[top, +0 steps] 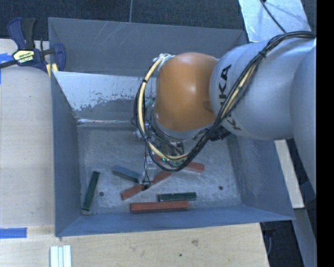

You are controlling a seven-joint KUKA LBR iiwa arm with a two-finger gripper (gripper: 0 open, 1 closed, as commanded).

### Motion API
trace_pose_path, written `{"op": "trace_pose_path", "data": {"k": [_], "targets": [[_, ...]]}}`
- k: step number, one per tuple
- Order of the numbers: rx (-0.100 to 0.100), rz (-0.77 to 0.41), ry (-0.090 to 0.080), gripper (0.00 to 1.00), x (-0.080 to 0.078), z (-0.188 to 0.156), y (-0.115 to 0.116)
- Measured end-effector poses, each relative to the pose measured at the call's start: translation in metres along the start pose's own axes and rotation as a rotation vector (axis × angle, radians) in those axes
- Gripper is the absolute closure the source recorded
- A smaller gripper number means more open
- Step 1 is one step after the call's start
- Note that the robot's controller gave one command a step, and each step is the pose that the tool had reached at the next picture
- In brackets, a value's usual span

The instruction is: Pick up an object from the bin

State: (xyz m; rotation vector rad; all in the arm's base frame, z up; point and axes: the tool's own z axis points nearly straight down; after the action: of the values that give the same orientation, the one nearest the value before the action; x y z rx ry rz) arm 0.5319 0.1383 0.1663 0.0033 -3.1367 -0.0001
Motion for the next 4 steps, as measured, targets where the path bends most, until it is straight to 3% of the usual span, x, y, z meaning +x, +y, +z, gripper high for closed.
{"op": "trace_pose_path", "data": {"k": [1,2,3,4], "targets": [[0.001,-0.400,-0.001,0.00,0.000,0.089,-0.001],[0.001,-0.223,-0.006,0.00,0.010,0.094,0.024],[0.000,-0.259,-0.012,0.00,-0.034,0.093,-0.038],[0.002,-0.610,-0.011,0.00,-0.012,0.094,0.003]]}}
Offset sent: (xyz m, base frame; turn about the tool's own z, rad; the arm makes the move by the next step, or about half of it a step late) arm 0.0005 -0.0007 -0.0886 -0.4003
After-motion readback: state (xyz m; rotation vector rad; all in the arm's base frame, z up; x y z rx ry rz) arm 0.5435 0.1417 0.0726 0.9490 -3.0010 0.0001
